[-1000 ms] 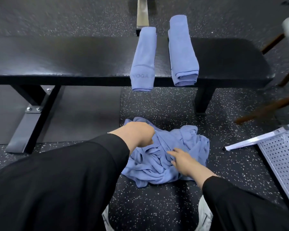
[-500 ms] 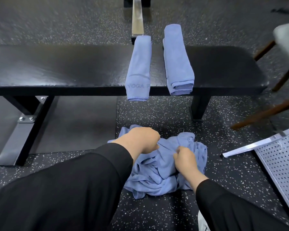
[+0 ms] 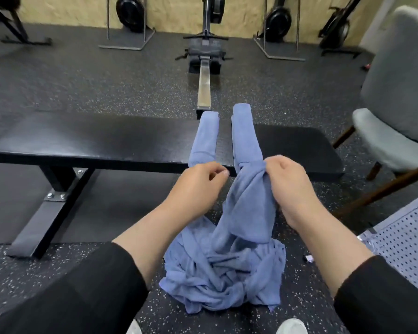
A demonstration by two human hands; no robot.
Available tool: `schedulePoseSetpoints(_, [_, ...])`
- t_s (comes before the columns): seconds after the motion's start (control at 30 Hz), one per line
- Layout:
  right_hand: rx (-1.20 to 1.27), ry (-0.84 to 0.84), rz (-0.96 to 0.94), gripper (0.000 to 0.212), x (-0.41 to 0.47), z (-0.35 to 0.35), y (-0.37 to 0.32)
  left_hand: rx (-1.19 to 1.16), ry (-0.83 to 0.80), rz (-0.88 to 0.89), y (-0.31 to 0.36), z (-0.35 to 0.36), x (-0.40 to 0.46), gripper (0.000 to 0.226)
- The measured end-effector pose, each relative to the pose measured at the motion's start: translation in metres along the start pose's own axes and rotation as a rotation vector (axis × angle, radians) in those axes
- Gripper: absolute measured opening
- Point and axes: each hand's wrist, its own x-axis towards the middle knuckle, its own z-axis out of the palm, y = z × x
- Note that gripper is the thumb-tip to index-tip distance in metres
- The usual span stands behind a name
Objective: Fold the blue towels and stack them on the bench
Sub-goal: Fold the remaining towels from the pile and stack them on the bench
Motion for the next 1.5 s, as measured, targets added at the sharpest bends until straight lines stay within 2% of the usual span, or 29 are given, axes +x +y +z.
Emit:
schedulePoseSetpoints(0.1, [0.23, -0.072, 0.126, 0.023, -0.013, -0.016, -0.023, -0.131, 0.064, 0.019, 0.01, -0.012, -0.022, 0.023])
schedulePoseSetpoints(0.2, [0.407, -0.09, 0.258, 0.029, -0.02, -0.018, -0.026, -0.135, 0.073, 0.022, 0.013, -0.014, -0.035, 0.025])
schedulePoseSetpoints(0.33, [0.617, -0.103, 0.323, 0.029, -0.011, -0.009, -0.026, -0.097, -0.057, 0.13, 0.009, -0.01, -0.041, 0.012])
schedulePoseSetpoints(0.37, [0.675, -0.108, 0.347, 0.029, -0.008, -0.007, -0.024, -0.044, -0.096, 0.163, 0.007, -0.01, -0.041, 0.018])
schedulePoseSetpoints(0.5, [0.882, -0.152, 0.45, 0.033, -0.004, 0.001, -0.018, 0.115, -0.259, 0.216, 0.002, -0.012, -0.038, 0.076])
schedulePoseSetpoints(0.57, [0.963, -0.129, 0.481, 0.032, -0.001, 0.004, -0.016, 0.201, -0.257, 0.147, 0.002, -0.008, -0.037, 0.085])
schedulePoseSetpoints(0.67, [1.049, -0.054, 0.529, 0.027, 0.003, 0.007, -0.011, 0.156, -0.037, -0.105, 0.004, 0.002, -0.032, 0.054])
schedulePoseSetpoints(0.7, [1.075, -0.036, 0.545, 0.026, 0.004, 0.008, -0.01, 0.175, -0.05, -0.173, 0.004, 0.005, -0.03, 0.059])
schedulePoseSetpoints(0.77, [1.106, -0.013, 0.561, 0.024, 0.004, 0.01, -0.008, 0.147, -0.183, -0.263, 0.004, 0.014, -0.03, 0.069])
schedulePoseSetpoints(0.83, [1.11, 0.0, 0.562, 0.024, 0.004, 0.013, -0.006, -0.027, -0.199, -0.291, 0.003, 0.021, -0.032, 0.06])
schedulePoseSetpoints(0.93, [1.044, -0.03, 0.537, 0.024, 0.005, 0.015, -0.004, -0.217, 0.0, -0.231, -0.001, 0.024, -0.027, 0.048])
schedulePoseSetpoints(1.0, [0.851, -0.095, 0.479, 0.025, 0.007, 0.013, 0.002, -0.277, 0.116, -0.217, -0.005, 0.02, -0.018, 0.043])
schedulePoseSetpoints(1.07, [0.489, -0.16, 0.369, 0.025, 0.009, 0.008, 0.007, -0.316, 0.182, -0.193, -0.008, 0.012, -0.008, 0.04])
schedulePoseSetpoints(1.13, [0.024, -0.19, 0.215, 0.022, 0.009, 0.003, 0.01, -0.3, 0.194, -0.134, -0.007, 0.002, -0.002, 0.037])
schedulePoseSetpoints(1.2, [-0.344, -0.222, 0.054, 0.008, 0.005, 0.001, 0.008, -0.31, 0.144, -0.082, -0.004, -0.007, 0.002, 0.032])
schedulePoseSetpoints(1.23, [-0.425, -0.246, -0.008, 0.005, 0.003, 0.0, 0.007, -0.316, 0.088, -0.064, -0.003, -0.01, 0.003, 0.032])
schedulePoseSetpoints(1.3, [-0.4, -0.343, -0.081, 0.023, 0.0, 0.001, 0.005, -0.246, -0.064, -0.002, -0.001, -0.015, 0.003, 0.032])
schedulePoseSetpoints(1.4, [-0.249, -0.605, -0.165, 0.052, -0.005, 0.005, -0.001, -0.156, -0.252, 0.073, 0.003, -0.014, 0.0, 0.025])
schedulePoseSetpoints(1.43, [-0.209, -0.686, -0.177, 0.053, -0.007, 0.007, -0.002, -0.158, -0.268, 0.078, 0.005, -0.014, -0.001, 0.022])
schedulePoseSetpoints(1.5, [-0.178, -0.757, -0.197, 0.036, -0.008, 0.01, -0.002, -0.15, -0.252, 0.077, 0.005, -0.014, -0.001, 0.024])
